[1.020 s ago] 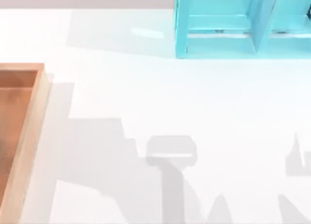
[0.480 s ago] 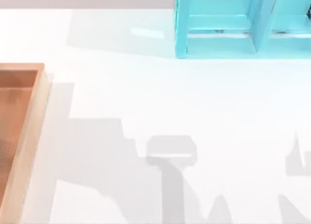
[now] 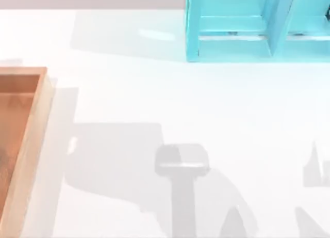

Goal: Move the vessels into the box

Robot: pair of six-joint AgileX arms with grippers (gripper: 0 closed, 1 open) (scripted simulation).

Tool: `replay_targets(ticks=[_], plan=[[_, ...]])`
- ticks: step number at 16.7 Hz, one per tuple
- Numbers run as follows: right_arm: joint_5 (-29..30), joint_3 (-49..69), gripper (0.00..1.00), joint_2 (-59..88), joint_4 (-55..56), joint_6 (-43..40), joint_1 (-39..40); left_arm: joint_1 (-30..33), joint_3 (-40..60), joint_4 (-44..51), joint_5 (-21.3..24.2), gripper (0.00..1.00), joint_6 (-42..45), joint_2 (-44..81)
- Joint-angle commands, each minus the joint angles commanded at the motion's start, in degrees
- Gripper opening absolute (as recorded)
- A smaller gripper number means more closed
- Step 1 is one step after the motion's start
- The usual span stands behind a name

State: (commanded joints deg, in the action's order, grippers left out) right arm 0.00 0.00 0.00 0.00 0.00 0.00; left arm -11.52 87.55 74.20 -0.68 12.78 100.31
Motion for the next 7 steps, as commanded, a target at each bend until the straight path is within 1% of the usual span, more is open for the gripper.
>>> replay_targets(ticks=[4, 7], plan=[[0.00, 0.00, 1.00, 0.00, 0.00, 0.00, 0.00, 0.22, 8.99, 9.68, 0.06, 1.00, -0.05, 0.11], [0.00, 0.00, 1.00, 0.00, 0.00, 0.00, 0.00, 0.31, 10.96, 11.65, 0.06, 1.00, -0.07, 0.05]])
